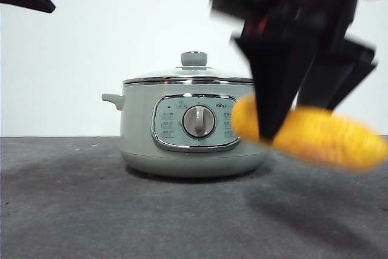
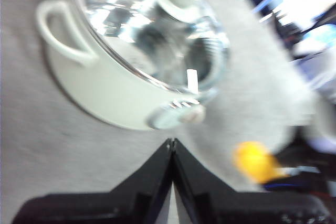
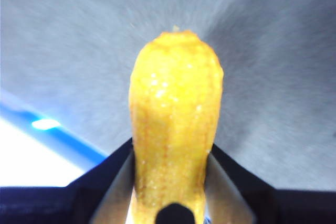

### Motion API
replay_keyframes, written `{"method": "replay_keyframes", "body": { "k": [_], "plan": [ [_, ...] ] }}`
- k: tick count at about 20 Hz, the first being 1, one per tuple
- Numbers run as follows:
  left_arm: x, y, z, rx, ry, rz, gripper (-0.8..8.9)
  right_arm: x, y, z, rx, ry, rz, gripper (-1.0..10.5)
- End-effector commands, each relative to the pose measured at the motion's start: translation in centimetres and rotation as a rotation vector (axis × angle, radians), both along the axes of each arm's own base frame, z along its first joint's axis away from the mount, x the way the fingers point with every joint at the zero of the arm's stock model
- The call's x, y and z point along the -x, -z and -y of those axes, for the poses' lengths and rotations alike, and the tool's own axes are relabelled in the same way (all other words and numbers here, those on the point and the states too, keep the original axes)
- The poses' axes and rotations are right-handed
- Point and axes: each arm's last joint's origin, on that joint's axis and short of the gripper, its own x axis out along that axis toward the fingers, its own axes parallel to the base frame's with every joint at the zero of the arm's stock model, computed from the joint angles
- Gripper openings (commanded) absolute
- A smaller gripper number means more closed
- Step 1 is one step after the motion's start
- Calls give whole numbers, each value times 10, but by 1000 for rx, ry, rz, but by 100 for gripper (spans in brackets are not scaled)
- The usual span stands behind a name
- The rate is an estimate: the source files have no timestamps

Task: Pick up the corn,open the lid,put the corn in the pot,close the lid

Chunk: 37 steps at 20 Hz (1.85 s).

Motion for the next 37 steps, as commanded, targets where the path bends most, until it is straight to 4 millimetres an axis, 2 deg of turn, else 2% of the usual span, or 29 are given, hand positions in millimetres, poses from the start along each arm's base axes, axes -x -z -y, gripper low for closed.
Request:
{"method": "replay_keyframes", "body": {
  "k": [1,2,4,6,8,11,13,16,20,24,37],
  "plan": [
    [-22,-27,12,-108,33,42,20,12,-24,15,-62,8,58,-8],
    [-31,-36,18,-136,39,41,85,17,-32,21,-83,10,75,-7],
    [-55,-53,32,-183,42,16,312,28,-46,35,-115,40,103,-3],
    [-80,-65,50,-236,73,-1,475,38,-56,47,-142,71,112,-3],
    [-106,-74,71,-306,93,-13,487,45,-62,56,-163,95,116,-3],
    [-142,-83,107,-404,132,7,619,50,-68,62,-195,126,122,-3],
    [-160,-82,132,-458,136,30,629,51,-68,62,-193,130,119,-3],
    [-175,-71,163,-523,155,53,629,52,-67,63,-185,135,110,-3],
    [-182,-48,186,-591,179,36,628,52,-67,63,-187,149,105,-3],
    [-183,-39,195,-604,211,27,627,52,-67,63,-188,152,103,-3],
    [-182,-34,199,-594,218,4,624,52,-67,63,-189,158,102,-3]
  ]
}}
